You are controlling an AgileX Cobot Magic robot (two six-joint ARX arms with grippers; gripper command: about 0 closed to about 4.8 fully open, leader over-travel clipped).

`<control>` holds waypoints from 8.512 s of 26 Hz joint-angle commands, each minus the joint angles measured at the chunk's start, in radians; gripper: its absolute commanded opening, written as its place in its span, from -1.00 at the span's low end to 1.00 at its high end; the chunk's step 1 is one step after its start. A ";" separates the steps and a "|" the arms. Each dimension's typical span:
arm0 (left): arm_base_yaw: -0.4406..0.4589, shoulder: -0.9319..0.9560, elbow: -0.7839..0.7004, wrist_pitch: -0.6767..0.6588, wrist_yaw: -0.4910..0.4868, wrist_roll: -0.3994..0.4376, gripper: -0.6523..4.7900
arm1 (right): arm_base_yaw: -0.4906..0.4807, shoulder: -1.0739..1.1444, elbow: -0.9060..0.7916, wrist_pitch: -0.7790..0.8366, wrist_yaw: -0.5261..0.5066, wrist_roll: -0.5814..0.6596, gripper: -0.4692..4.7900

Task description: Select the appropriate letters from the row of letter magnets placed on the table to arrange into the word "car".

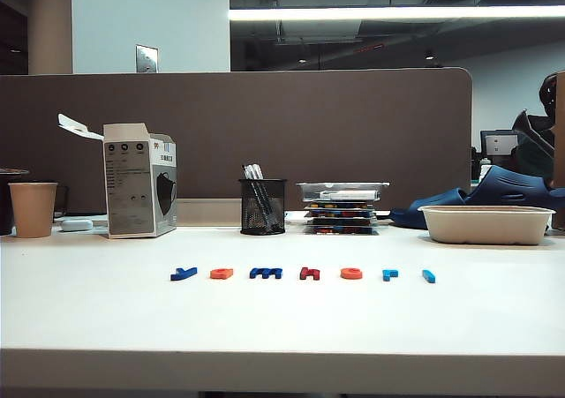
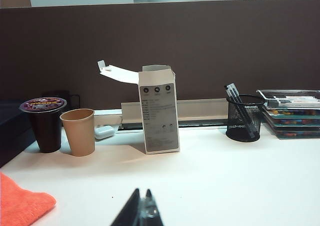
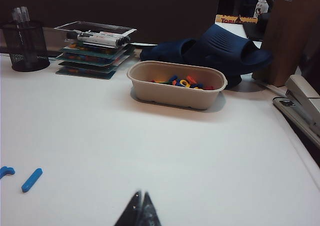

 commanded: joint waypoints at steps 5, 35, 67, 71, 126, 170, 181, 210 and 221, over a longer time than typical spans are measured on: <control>0.002 0.001 0.002 0.012 0.002 -0.003 -0.78 | 0.001 -0.008 -0.005 0.013 0.001 -0.003 -0.84; 0.002 0.001 0.049 -0.017 0.045 -0.003 -0.78 | 0.001 -0.008 -0.005 0.013 0.001 -0.003 -0.84; 0.001 0.721 1.365 -1.021 0.522 -0.317 -0.78 | 0.001 -0.008 -0.005 0.010 0.002 -0.002 -0.84; 0.001 0.837 1.482 -1.144 0.492 -0.351 -0.78 | 0.001 -0.008 -0.005 -0.013 0.004 -0.003 -0.84; -0.760 1.163 1.454 -1.226 -0.111 -0.808 -0.78 | 0.001 -0.008 -0.005 -0.014 0.004 -0.003 -0.84; -0.760 1.174 1.454 -1.221 -0.111 -0.808 -0.78 | 0.001 0.171 0.523 -0.257 0.070 0.116 -0.84; -0.760 1.173 1.454 -1.221 -0.111 -0.807 -0.78 | 0.001 0.609 0.965 -0.413 -0.299 -0.067 -0.84; -0.760 1.174 1.454 -1.221 -0.111 -0.808 -0.78 | 0.003 1.229 1.270 -0.612 -0.819 -0.368 -0.82; -0.760 1.174 1.454 -1.221 -0.111 -0.808 -0.78 | 0.020 1.237 1.270 -0.623 -0.729 -0.304 -0.82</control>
